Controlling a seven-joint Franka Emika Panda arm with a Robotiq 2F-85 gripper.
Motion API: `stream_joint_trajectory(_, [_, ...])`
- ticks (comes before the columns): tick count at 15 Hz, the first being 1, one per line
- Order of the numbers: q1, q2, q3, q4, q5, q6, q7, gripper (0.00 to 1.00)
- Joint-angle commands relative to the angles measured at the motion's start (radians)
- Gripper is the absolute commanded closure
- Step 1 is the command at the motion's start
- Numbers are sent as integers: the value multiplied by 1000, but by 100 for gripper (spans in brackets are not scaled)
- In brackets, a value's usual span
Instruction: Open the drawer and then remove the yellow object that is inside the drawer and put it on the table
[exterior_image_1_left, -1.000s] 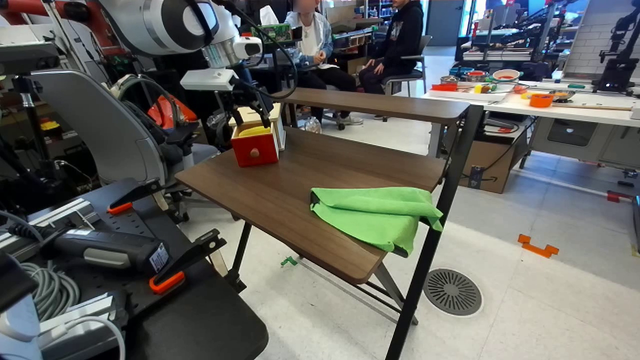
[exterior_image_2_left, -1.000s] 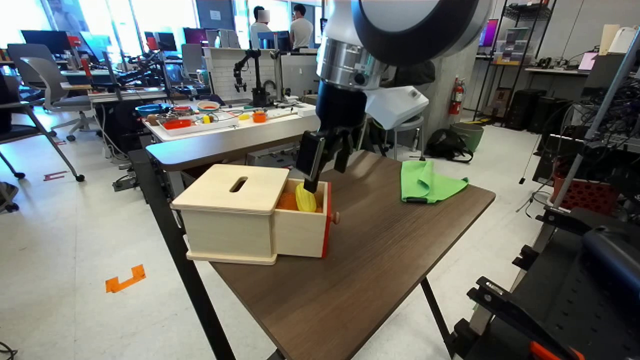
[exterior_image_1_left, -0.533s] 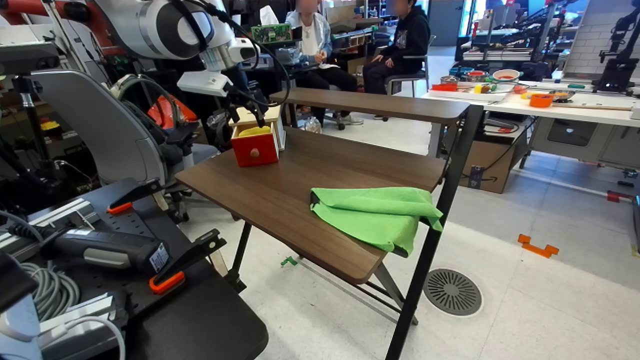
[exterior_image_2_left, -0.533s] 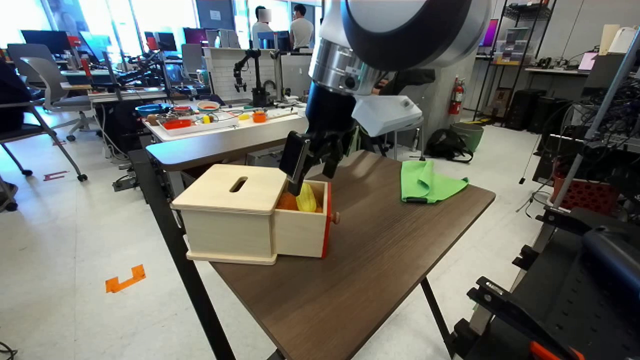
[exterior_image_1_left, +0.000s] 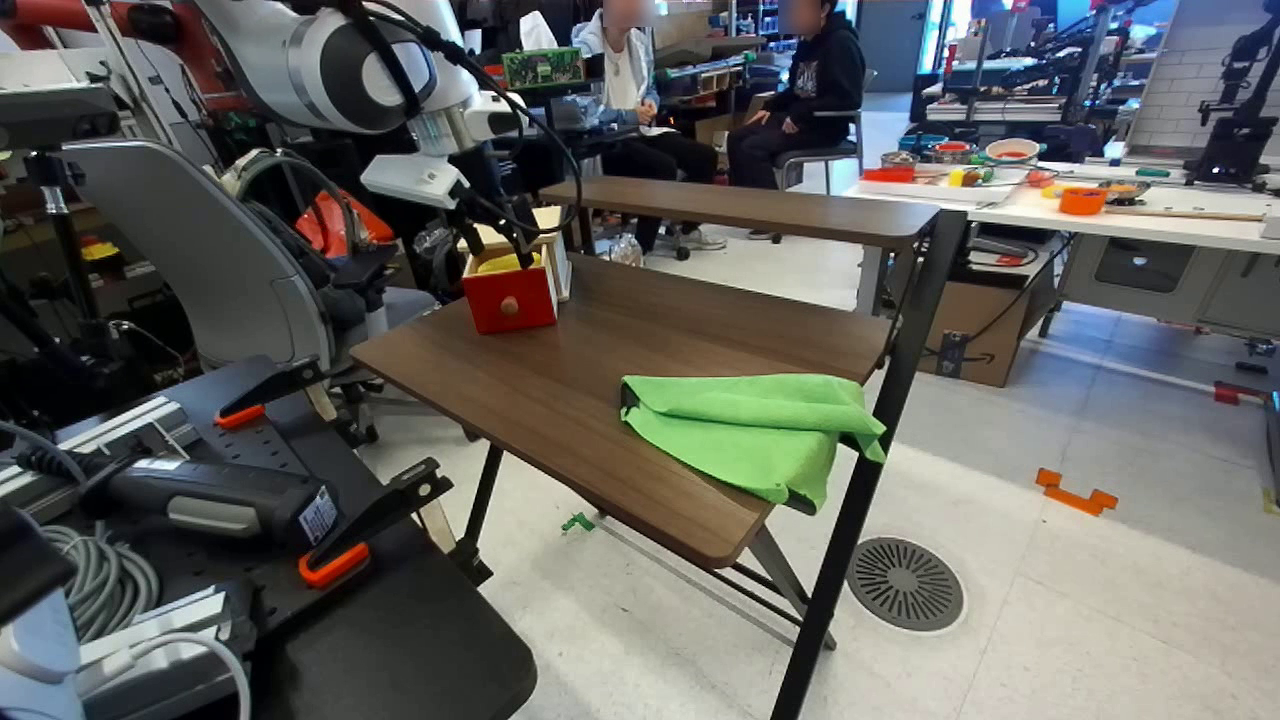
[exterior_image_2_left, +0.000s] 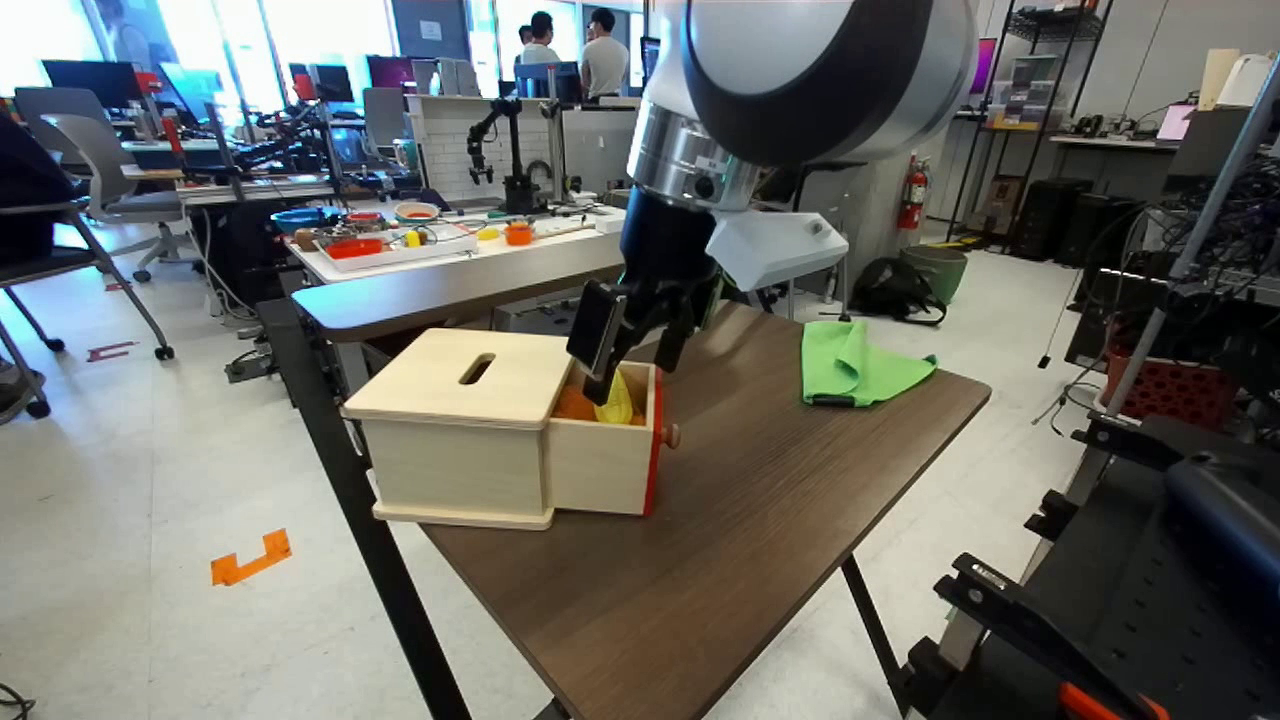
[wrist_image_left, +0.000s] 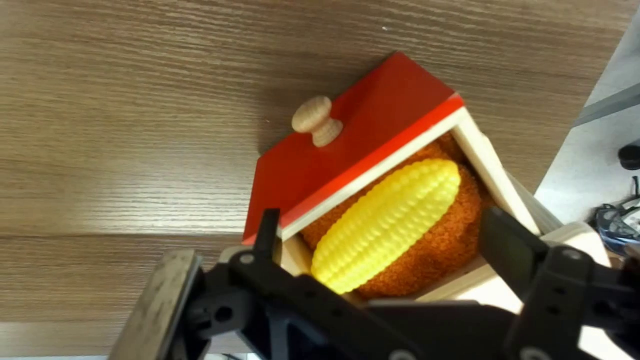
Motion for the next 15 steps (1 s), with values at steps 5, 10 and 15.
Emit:
stream_joint_trajectory(5, [-21, 67, 20, 66, 15, 13, -6, 0])
stream_joint_trajectory(10, [-28, 64, 19, 68, 13, 18, -7, 49])
stream_joint_trajectory(15, [-26, 60, 31, 67, 10, 17, -11, 87])
